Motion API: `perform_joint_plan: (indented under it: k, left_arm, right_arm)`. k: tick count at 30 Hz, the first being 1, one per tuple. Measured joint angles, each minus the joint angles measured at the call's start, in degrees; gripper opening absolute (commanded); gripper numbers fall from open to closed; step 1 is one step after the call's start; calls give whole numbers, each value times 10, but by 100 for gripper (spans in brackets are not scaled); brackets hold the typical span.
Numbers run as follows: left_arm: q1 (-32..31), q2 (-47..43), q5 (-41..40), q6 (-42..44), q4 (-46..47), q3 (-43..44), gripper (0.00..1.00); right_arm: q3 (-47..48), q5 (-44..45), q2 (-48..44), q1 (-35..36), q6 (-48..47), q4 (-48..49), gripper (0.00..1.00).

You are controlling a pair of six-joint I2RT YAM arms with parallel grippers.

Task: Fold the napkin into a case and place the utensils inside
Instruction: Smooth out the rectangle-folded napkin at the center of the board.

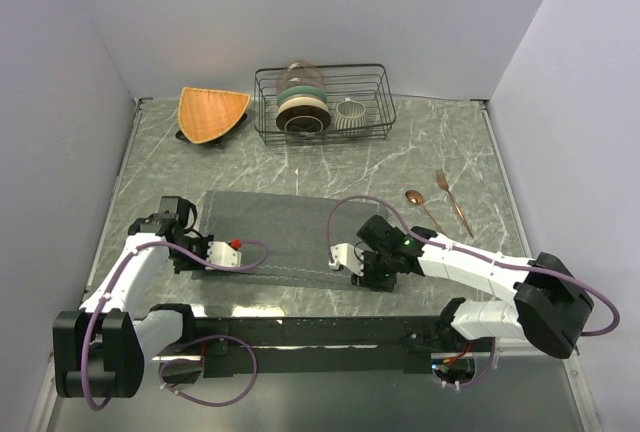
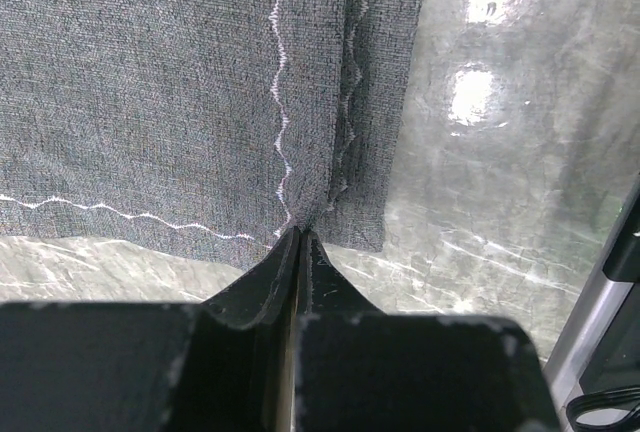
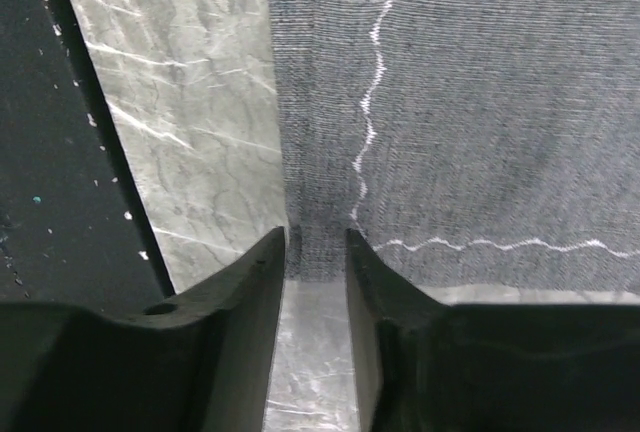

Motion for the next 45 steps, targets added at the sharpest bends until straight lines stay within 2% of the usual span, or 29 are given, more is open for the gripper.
perform_joint_plan:
  k: [5,6,7,11,22,26,45]
  left_arm:
    - [0,-1,0,0,-4,0,6]
    - [0,-1,0,0,-4,0,6]
    - [0,-1,0,0,-4,0,6]
    - [0,-1,0,0,-5,0,6]
    - [0,-7,0,0,-20,10,5]
    - [0,-16,0,5,-32,15,1]
    - [0,3,0,21,-78,33,1]
  right_arm:
    - [0,7,11,4,1,4,24]
    - [0,10,12,5,2,5,20]
    - [0,14,12,6,3,6,12]
    - [0,21,12,8,8,10,0]
    - [0,28,-24,8,9,0,0]
    - [0,28,-45,8,5,-6,0]
    - [0,13,-46,2,-6,-26,0]
